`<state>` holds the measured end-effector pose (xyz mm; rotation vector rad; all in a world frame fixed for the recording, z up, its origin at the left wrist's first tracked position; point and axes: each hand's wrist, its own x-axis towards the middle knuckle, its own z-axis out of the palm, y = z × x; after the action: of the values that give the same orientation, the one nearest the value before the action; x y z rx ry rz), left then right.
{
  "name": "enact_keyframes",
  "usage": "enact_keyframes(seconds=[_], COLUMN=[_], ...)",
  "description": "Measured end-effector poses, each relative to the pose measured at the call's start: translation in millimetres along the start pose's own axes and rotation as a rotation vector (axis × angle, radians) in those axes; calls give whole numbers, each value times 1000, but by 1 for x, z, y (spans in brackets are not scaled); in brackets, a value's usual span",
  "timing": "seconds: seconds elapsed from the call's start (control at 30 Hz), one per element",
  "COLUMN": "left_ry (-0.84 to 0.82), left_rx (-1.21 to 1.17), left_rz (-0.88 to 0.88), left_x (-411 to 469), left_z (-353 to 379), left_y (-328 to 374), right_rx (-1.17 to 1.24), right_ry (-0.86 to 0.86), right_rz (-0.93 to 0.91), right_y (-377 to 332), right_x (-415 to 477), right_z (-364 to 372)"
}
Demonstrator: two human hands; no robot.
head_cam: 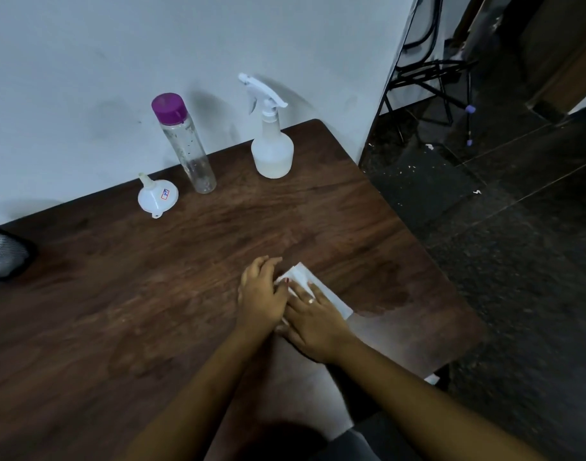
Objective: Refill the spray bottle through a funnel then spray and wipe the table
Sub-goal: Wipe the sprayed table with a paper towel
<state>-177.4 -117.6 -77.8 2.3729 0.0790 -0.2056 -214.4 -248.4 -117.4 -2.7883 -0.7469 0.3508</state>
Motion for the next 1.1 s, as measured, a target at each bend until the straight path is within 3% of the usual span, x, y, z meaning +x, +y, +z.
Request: enact_keyframes(seconds=[0.13,0.37,0.47,0.57,0.67,0.83,0.9,1.0,1.1], left_ry=[-21,-86,-72,-37,14,44,20,6,-9], left_rx=[15,54,62,75,49,-14,3,13,20], left_rz=[14,4,4,9,16,5,-3,18,26], left_x=[0,-1,3,7,12,15,16,17,17], left_z=[2,0,-4,-9,-16,-18,-15,-10,-5], left_y=[-6,-14,-17,-20,-23,-29,-30,-30,-30], right_rx=[-57,-23,33,79,30,121,15,-132,-124], right_ry=[0,117,141,95,18,-16,16,13,40], right_rz=[34,563,662,570,330,-33,-112,-79,102], right_y=[33,105,101,73,25,-27,-22,1,41], right_x=[-35,-20,19,61,81,45,20,-17,-38], right_z=[3,-28,-34,-36,-29,-8,4,8,-3])
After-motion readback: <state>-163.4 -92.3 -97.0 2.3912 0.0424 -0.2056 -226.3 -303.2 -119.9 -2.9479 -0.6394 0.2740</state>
